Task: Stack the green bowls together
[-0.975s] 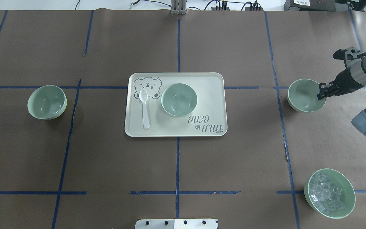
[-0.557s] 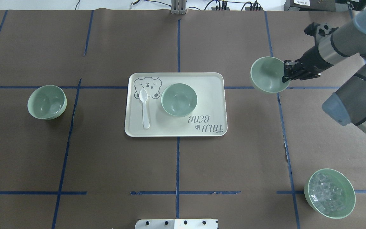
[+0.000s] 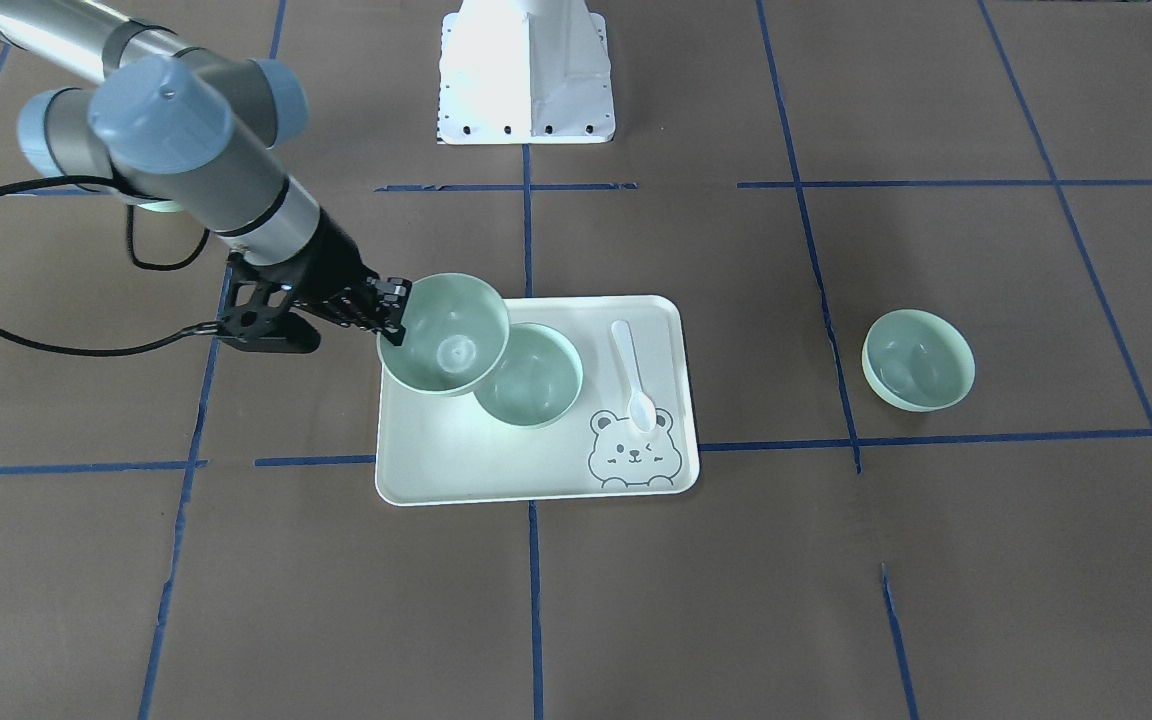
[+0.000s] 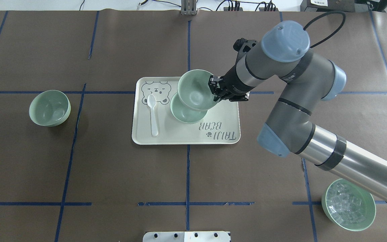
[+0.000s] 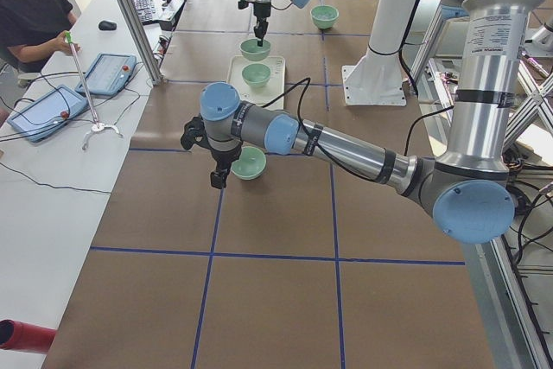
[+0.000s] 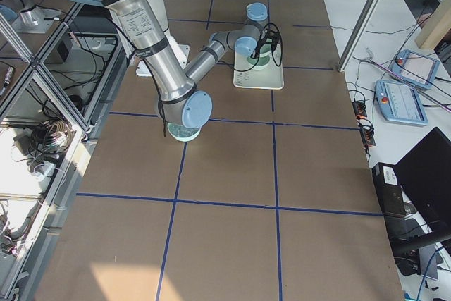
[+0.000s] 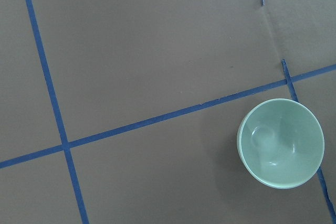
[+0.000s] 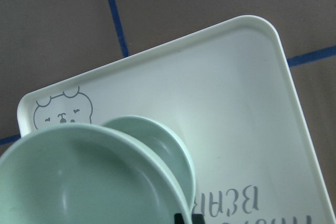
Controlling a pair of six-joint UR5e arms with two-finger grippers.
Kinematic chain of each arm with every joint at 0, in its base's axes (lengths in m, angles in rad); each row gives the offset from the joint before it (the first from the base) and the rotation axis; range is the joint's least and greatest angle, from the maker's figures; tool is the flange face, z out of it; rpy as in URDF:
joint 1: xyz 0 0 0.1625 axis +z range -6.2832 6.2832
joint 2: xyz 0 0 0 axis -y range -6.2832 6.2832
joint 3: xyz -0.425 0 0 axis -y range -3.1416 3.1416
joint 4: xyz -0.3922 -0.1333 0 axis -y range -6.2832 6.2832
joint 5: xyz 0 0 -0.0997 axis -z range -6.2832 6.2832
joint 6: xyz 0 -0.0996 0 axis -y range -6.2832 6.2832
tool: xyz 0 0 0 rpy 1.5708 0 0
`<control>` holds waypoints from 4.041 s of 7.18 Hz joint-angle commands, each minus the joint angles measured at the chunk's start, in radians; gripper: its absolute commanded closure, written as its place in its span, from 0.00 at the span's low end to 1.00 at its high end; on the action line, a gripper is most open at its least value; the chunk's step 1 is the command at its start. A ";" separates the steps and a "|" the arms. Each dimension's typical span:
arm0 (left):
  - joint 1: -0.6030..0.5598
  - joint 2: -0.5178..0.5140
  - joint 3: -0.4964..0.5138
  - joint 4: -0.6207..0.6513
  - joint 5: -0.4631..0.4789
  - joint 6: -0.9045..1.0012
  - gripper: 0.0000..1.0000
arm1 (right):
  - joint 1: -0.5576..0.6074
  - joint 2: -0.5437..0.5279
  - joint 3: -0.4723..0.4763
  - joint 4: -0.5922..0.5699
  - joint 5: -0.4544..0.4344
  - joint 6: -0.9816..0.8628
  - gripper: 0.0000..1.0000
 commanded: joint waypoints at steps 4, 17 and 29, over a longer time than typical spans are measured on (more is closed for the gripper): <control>0.000 0.000 -0.009 0.000 -0.001 0.000 0.00 | -0.062 0.022 -0.079 0.002 -0.031 -0.001 1.00; 0.005 -0.005 -0.008 -0.003 -0.001 -0.059 0.00 | -0.048 0.066 -0.137 0.001 -0.075 0.012 0.00; 0.465 -0.064 0.290 -0.497 0.184 -0.690 0.92 | 0.162 -0.181 0.050 0.013 0.100 -0.097 0.00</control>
